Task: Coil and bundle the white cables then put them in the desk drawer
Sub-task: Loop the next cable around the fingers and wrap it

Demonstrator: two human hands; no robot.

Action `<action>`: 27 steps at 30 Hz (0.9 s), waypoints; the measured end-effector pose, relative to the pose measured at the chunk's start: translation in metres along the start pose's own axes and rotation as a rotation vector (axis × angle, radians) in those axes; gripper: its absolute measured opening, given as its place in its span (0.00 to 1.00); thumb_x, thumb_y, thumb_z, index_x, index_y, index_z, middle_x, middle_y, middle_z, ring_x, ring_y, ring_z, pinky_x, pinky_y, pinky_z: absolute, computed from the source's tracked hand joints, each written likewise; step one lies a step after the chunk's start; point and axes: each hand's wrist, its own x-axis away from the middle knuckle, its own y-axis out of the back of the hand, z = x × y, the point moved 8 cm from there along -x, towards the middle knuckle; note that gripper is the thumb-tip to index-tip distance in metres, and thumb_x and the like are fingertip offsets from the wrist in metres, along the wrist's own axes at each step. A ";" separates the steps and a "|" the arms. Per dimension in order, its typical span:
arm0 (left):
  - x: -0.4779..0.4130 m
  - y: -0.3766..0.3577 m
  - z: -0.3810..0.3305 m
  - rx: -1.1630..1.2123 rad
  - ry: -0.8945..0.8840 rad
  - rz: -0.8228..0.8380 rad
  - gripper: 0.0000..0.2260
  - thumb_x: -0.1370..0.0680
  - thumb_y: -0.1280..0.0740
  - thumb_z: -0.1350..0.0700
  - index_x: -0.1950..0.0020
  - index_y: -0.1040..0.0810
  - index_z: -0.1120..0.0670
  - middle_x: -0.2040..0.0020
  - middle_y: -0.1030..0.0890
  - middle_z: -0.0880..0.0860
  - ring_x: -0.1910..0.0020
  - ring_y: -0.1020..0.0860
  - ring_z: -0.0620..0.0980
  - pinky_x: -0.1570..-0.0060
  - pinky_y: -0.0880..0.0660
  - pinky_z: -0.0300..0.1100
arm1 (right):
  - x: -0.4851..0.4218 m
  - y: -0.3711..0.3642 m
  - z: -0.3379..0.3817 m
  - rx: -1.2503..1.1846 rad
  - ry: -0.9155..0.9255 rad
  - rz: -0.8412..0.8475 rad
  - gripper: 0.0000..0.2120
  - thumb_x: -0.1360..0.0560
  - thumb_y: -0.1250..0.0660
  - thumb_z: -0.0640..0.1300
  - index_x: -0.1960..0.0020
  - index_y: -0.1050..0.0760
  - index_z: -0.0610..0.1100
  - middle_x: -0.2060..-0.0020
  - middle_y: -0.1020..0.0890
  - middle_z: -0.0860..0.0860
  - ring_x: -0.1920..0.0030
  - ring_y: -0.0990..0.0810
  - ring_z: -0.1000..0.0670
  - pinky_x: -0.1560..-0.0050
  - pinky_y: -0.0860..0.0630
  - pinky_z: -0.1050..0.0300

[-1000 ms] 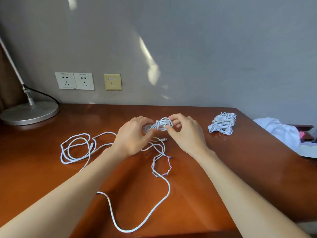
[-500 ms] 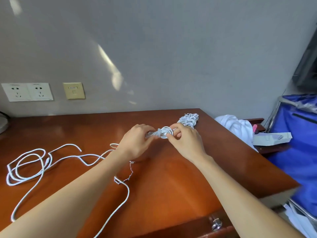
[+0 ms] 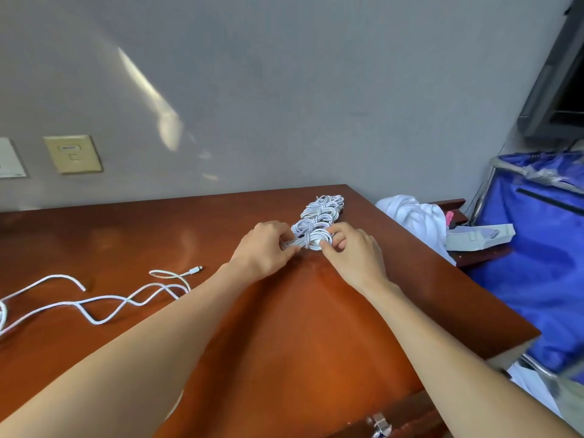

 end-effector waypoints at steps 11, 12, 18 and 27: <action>-0.018 -0.020 0.003 -0.111 0.036 -0.088 0.09 0.20 0.31 0.44 0.46 0.21 0.47 0.50 0.24 0.44 0.49 0.24 0.49 0.56 0.32 0.44 | -0.019 -0.020 -0.024 0.014 -0.022 -0.019 0.12 0.21 0.30 0.55 0.40 0.21 0.51 0.54 0.16 0.56 0.49 0.21 0.48 0.44 0.27 0.50; -0.019 -0.022 0.003 -0.113 0.035 -0.091 0.09 0.20 0.31 0.43 0.46 0.21 0.47 0.49 0.24 0.44 0.48 0.24 0.49 0.57 0.31 0.44 | -0.019 -0.021 -0.025 0.018 -0.023 -0.011 0.13 0.20 0.30 0.56 0.39 0.21 0.51 0.53 0.17 0.55 0.48 0.22 0.48 0.44 0.27 0.50; -0.016 -0.023 0.003 -0.121 0.028 -0.060 0.13 0.20 0.33 0.41 0.41 0.23 0.48 0.46 0.23 0.46 0.45 0.25 0.49 0.54 0.28 0.46 | -0.018 -0.025 -0.023 0.109 -0.009 0.043 0.19 0.20 0.32 0.57 0.33 0.25 0.49 0.42 0.20 0.51 0.41 0.25 0.46 0.39 0.28 0.48; 0.006 -0.002 0.005 -0.207 0.015 0.016 0.11 0.18 0.35 0.49 0.36 0.24 0.48 0.40 0.23 0.48 0.41 0.24 0.53 0.44 0.27 0.47 | 0.002 -0.014 0.001 0.107 0.129 -0.007 0.16 0.21 0.30 0.49 0.34 0.23 0.47 0.40 0.24 0.51 0.40 0.27 0.47 0.37 0.29 0.49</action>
